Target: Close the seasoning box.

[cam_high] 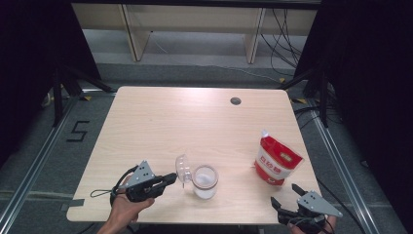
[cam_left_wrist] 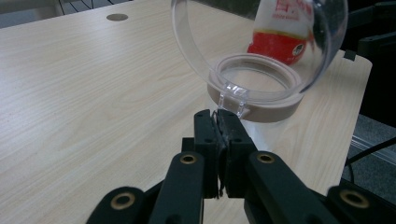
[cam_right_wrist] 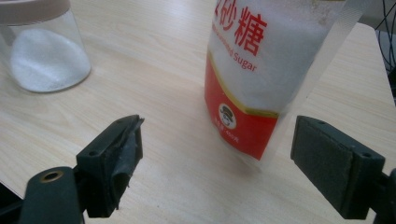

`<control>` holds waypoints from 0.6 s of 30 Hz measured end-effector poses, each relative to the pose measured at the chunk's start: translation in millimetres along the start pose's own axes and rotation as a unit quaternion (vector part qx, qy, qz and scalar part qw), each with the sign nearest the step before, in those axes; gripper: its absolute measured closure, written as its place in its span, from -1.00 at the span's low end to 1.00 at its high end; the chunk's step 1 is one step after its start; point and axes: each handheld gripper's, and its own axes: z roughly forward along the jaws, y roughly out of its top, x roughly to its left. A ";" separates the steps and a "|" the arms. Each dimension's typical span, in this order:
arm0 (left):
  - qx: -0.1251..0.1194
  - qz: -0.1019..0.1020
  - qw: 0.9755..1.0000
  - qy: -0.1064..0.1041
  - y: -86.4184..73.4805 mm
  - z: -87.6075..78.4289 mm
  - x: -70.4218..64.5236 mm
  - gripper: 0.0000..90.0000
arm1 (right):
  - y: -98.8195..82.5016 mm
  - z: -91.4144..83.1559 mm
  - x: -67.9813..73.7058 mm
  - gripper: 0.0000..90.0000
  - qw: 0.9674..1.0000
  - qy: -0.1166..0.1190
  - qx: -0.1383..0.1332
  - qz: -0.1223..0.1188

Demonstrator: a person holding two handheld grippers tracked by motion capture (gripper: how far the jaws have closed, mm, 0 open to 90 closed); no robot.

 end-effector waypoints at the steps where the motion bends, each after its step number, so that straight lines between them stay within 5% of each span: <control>1: 0.000 -0.001 1.000 -0.001 0.6 0.0 0.5 0.93 | 0.3 -0.6 -0.2 -0.61 1.000 0.001 0.005 0.000; 12: -0.005 -0.009 1.000 -0.008 7.2 1.5 -1.8 0.96 | -0.1 1.0 1.1 -0.61 1.000 0.006 0.003 0.005; 18: -0.003 0.006 1.000 -0.012 12.1 3.4 -5.3 0.96 | -0.2 1.2 0.9 -0.61 1.000 0.004 0.004 0.002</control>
